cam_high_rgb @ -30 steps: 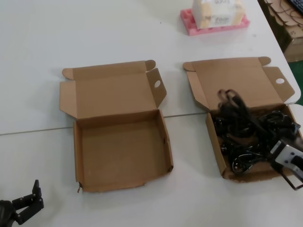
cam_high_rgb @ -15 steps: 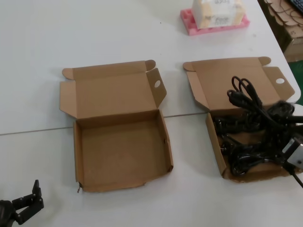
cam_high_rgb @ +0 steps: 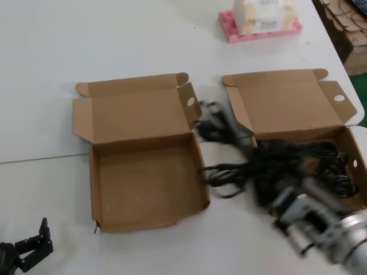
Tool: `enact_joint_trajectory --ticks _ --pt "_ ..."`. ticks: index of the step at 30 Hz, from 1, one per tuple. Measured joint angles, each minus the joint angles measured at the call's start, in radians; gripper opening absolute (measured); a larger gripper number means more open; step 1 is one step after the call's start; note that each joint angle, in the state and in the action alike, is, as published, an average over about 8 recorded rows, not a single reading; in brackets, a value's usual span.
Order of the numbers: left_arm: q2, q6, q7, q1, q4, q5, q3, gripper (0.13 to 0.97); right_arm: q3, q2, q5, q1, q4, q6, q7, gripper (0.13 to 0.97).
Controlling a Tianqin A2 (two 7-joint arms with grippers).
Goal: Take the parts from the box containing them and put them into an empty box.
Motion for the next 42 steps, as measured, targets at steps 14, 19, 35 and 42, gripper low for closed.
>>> enact_joint_trajectory --ticks 14,19,35,42 --pt "0.000 0.000 -0.001 0.000 0.000 0.000 0.000 0.966 -0.287 -0.193 -0.010 0.094 -0.099 0.115 0.000 0.180" --pt "0.000 0.000 -0.001 0.000 0.000 0.000 0.000 0.966 -0.358 -0.211 0.012 0.152 -0.230 0.202 0.000 0.180" --pt "0.000 0.000 0.000 0.000 0.000 0.000 0.000 0.966 -0.486 -0.194 0.079 0.296 -0.530 0.393 0.000 0.186" --pt "0.000 0.000 0.000 0.000 0.000 0.000 0.000 0.966 -0.486 -0.194 0.079 0.296 -0.530 0.393 0.000 0.225"
